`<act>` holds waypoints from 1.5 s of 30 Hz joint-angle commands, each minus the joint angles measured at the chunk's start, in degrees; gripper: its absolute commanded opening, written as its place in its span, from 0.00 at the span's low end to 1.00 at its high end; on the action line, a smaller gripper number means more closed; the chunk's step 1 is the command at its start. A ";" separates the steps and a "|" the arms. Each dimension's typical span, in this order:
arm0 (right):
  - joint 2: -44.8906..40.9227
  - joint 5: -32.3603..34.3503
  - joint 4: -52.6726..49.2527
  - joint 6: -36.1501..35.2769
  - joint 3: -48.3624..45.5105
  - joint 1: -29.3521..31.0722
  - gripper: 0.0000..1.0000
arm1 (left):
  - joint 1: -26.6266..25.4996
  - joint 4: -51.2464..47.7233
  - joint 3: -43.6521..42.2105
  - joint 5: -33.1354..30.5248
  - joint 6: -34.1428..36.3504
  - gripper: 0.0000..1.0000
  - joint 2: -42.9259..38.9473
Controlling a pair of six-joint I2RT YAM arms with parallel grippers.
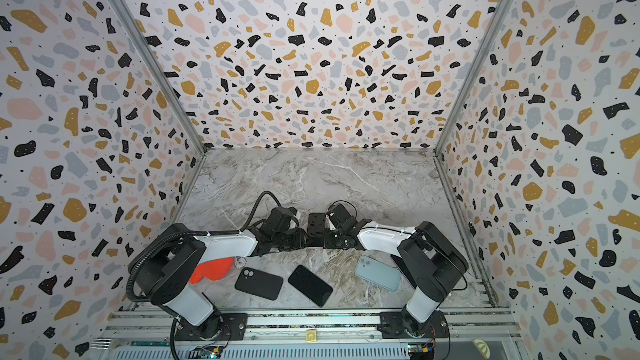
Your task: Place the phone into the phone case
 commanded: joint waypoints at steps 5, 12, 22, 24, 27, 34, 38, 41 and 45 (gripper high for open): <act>1.20 -1.45 0.79 0.02 -0.58 0.88 0.11 | -0.28 1.26 -0.09 0.76 0.23 0.35 0.83; 2.09 -1.98 1.52 0.11 -1.03 1.05 0.11 | -0.28 1.30 0.18 0.94 0.17 0.35 1.09; 3.07 -2.41 2.45 0.63 -1.38 1.32 0.11 | -0.28 1.67 0.28 1.18 0.06 0.35 1.34; 3.38 -2.60 2.65 0.71 -1.47 1.48 0.11 | -0.28 1.70 0.29 1.20 0.06 0.35 1.34; 3.68 -2.89 2.93 0.81 -1.47 1.58 0.11 | -0.28 1.79 0.28 1.28 0.06 0.35 1.34; 4.20 -2.94 3.08 0.99 -1.35 1.92 0.11 | -0.28 2.13 0.20 1.38 -0.06 0.35 1.35; 4.58 -3.07 3.18 1.08 -1.39 1.94 0.11 | -0.28 2.35 -0.04 1.46 -0.03 0.35 1.04; 4.66 -3.16 4.05 1.31 -2.16 1.93 0.11 | -0.28 3.18 -0.50 1.64 -0.26 0.35 0.23; 5.23 -3.72 4.64 1.81 -2.42 2.02 0.11 | -0.28 3.60 -0.70 1.84 -0.29 0.35 0.02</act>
